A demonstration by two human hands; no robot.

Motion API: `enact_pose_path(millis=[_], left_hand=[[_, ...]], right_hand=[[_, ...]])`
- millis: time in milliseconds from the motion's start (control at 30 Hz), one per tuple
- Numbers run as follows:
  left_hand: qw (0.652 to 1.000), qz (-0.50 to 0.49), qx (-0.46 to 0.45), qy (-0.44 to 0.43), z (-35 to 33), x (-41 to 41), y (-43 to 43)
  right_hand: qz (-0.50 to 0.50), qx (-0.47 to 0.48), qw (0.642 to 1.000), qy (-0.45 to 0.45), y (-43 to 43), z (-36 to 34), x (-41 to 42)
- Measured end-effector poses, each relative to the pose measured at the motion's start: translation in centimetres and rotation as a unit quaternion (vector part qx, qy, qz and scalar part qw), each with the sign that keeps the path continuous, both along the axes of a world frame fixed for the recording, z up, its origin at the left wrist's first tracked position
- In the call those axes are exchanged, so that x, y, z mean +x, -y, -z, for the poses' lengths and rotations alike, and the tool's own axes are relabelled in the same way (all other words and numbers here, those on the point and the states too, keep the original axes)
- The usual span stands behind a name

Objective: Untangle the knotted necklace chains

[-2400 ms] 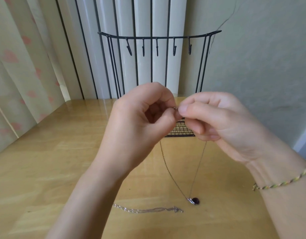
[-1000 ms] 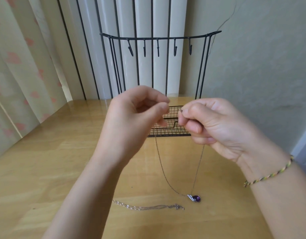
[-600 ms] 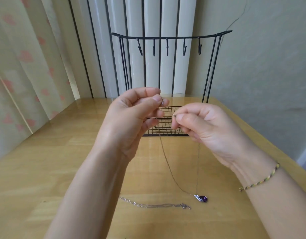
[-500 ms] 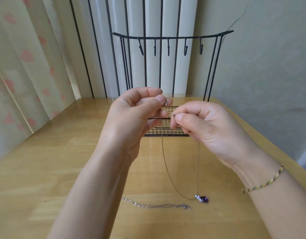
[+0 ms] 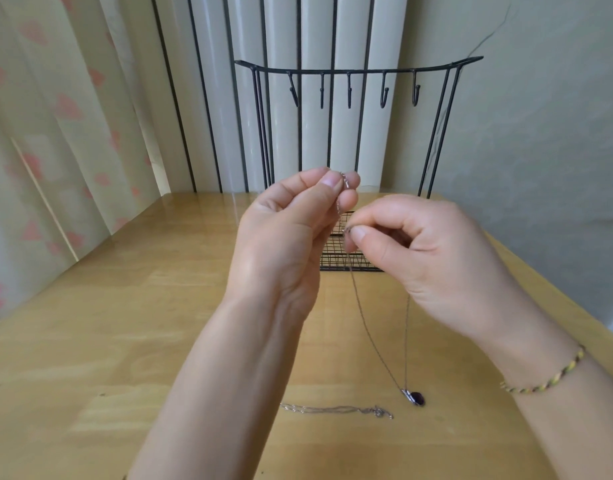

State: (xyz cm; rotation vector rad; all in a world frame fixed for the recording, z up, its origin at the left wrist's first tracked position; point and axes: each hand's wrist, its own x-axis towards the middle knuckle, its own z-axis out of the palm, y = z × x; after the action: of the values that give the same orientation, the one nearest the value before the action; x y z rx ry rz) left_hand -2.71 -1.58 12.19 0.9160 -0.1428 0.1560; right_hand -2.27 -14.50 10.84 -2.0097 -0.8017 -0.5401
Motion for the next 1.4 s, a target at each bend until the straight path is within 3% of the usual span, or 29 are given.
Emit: enact_pose_path(millis=[167, 567, 1400], left_hand=[[0.997, 0.022, -0.067, -0.033, -0.14, -0.11, 0.08], [0.995, 0.038, -0.076, -0.045, -0.41, -0.39, 0.34], [0.992, 0.057, -0.095, -0.052, -0.65, -0.67, 0.57]], right_hand=[[0.011, -0.007, 0.999, 0.035, -0.20, 0.05, -0.03], [0.054, -0.050, 0.989, 0.128, -0.38, 0.18, 0.14], [0.067, -0.023, 0.991, 0.110, -0.03, 0.05, 0.13]])
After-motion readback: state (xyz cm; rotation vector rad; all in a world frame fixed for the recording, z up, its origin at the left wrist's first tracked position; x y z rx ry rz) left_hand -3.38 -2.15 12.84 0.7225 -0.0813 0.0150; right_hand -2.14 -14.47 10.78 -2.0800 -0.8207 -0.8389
